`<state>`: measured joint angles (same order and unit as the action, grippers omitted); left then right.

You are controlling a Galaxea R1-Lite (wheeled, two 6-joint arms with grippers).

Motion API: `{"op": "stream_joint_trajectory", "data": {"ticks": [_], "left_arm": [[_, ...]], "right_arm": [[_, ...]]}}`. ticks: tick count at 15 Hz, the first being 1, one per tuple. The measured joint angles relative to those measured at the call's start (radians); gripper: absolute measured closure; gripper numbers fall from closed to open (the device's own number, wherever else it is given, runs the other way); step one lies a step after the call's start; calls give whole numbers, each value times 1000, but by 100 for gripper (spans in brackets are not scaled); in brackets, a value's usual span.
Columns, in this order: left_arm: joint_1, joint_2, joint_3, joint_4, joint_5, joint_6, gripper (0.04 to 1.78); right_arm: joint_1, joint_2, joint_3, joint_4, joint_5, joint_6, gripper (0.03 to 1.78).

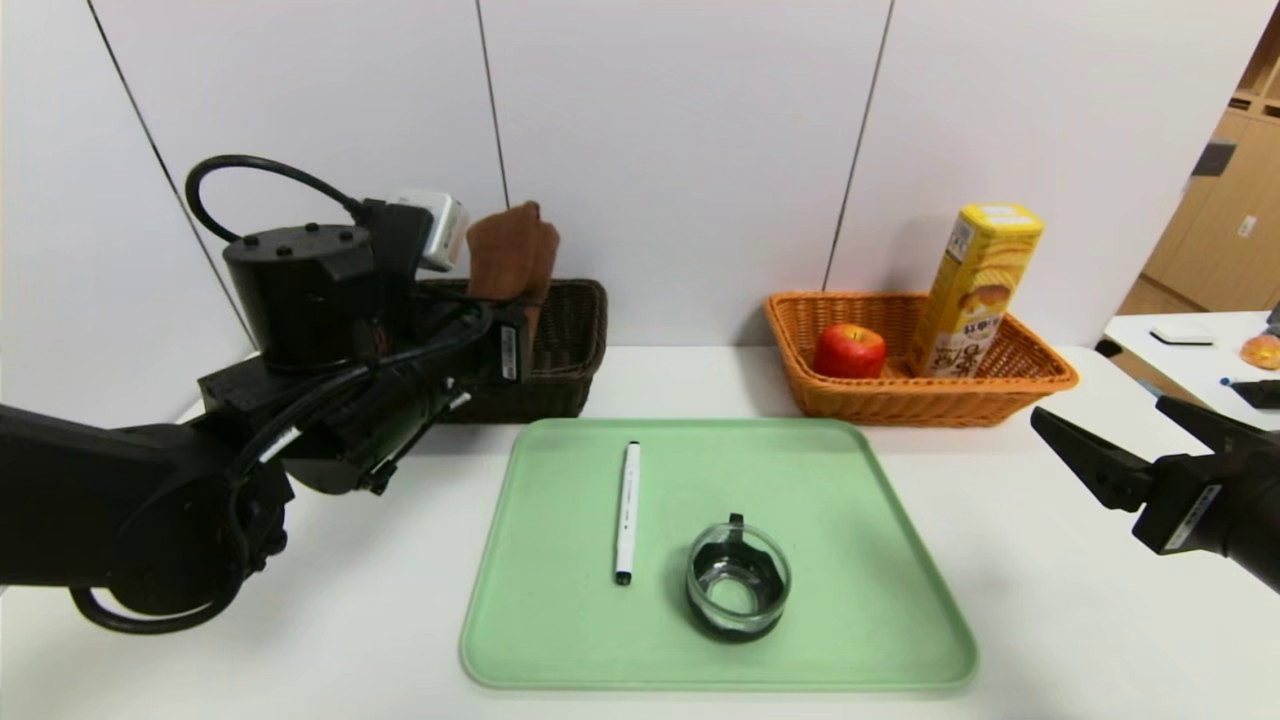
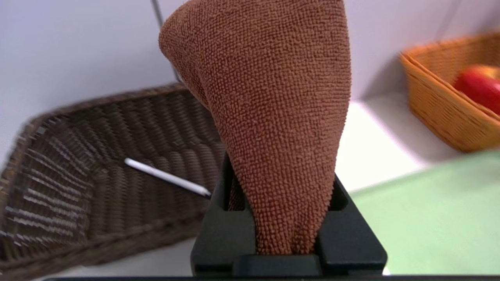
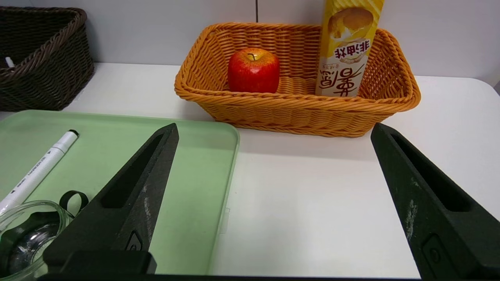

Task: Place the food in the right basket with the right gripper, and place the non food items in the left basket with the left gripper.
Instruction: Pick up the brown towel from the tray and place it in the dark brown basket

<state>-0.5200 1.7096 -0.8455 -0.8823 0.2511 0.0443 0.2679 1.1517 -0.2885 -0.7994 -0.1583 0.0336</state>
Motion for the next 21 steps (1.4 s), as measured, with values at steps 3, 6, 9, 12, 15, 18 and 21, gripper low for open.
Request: {"op": "stream_joint_trajectory", "data": {"ticks": [3, 6, 9, 12, 15, 18, 21], "left_arm": [[139, 49, -127, 55, -7, 4, 148], [243, 101, -244, 285, -10, -1, 148], [286, 154, -372, 512, -10, -8, 148], [298, 223, -514, 654, -11, -16, 148], [304, 276, -566, 707, -11, -21, 148], [307, 296, -571, 719, -11, -45, 127], [314, 300, -577, 701, -9, -81, 89]], "right_arm": [[0, 1, 1, 0, 0, 1, 12], [0, 3, -2, -1, 1, 0, 12], [0, 3, 1, -1, 1, 1, 12], [0, -1, 13, -1, 1, 3, 12], [0, -4, 20, -1, 1, 3, 12], [0, -5, 21, -1, 3, 3, 12], [0, -3, 22, -1, 19, 5, 12]]}}
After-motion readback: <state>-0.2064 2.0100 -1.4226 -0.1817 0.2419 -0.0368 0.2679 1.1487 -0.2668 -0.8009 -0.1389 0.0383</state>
